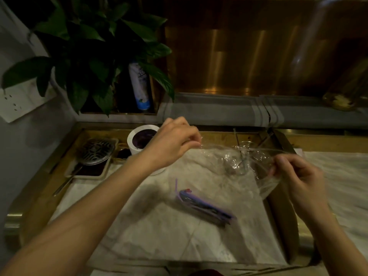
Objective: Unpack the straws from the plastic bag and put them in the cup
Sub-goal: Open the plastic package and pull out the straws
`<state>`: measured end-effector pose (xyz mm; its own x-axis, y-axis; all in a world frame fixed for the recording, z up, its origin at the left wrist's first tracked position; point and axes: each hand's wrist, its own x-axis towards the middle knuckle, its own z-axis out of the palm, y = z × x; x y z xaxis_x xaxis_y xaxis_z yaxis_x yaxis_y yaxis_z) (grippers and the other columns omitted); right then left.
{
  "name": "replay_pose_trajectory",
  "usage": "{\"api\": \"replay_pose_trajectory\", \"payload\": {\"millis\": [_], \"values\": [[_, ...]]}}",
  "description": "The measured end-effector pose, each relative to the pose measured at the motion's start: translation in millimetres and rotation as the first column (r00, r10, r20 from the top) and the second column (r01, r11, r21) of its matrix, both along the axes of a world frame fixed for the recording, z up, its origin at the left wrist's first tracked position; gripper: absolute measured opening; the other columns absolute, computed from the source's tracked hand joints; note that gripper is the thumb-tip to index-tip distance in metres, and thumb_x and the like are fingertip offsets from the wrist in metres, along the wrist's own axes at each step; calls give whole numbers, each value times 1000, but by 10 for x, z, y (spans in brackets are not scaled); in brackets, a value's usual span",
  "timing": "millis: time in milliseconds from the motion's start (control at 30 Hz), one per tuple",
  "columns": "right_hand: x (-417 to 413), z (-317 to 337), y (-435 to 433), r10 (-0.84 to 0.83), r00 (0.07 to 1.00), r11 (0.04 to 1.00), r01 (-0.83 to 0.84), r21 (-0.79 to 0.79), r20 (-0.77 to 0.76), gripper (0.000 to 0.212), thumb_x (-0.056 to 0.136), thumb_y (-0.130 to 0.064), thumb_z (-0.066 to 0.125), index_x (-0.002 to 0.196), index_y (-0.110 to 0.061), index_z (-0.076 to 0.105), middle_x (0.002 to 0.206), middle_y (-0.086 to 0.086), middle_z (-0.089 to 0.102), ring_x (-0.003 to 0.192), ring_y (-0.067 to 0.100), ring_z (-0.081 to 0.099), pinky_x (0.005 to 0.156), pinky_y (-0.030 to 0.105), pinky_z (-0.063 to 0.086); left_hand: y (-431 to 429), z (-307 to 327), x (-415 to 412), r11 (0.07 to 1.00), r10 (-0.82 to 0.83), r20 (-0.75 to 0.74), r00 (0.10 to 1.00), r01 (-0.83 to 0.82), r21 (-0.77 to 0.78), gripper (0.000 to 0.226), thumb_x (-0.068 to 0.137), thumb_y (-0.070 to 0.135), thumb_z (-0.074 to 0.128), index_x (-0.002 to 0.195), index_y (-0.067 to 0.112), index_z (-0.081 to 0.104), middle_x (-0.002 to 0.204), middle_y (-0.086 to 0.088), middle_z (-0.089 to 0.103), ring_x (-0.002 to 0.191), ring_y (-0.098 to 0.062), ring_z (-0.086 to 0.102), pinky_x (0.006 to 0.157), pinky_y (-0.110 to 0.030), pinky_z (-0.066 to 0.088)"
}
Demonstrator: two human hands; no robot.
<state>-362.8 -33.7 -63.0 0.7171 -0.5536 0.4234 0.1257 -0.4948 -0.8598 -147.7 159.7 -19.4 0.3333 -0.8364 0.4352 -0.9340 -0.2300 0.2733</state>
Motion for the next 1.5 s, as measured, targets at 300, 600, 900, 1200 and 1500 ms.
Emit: {"api": "replay_pose_trajectory", "payload": {"millis": [300,600,900,1200,1500], "values": [[27,30,-4,-7,1000,1000,7,20,21,21,89,-31,49,79,-35,67,73,-3,68,65,10,62,62,17,50,83,488,20,965,-27,-392,920,127,231,6,86,22,65,81,27,63,73,10,69,72,4,64,67,-11,50],[68,61,55,32,999,999,-33,42,30,20,86,-34,49,81,-36,68,72,-2,67,67,12,62,66,17,51,128,455,101,976,20,-599,800,115,186,3,88,19,64,89,19,66,73,3,69,65,-2,63,58,-12,49],[48,-25,-14,0,999,999,-2,47,42,20,90,-31,49,81,-34,68,71,-4,66,65,11,61,62,17,51,477,-237,-105,973,165,-127,978,-183,-143,25,72,33,78,90,17,72,91,0,61,93,-18,51,81,-37,44],[24,-35,-18,6,1000,998,-4,64,-18,22,88,-35,48,80,-26,66,74,0,64,69,15,60,64,20,52,336,-658,-182,881,293,-31,956,-283,-380,18,75,20,75,91,11,76,89,-10,62,91,-21,49,70,-47,46],[-28,5,36,11,1000,999,-11,30,-17,18,86,-29,47,82,-22,64,71,-5,65,67,9,61,64,16,51,107,-745,-26,906,271,-22,962,-263,-331,22,76,22,76,97,15,74,81,-4,57,84,-13,41,70,-31,34]]}}
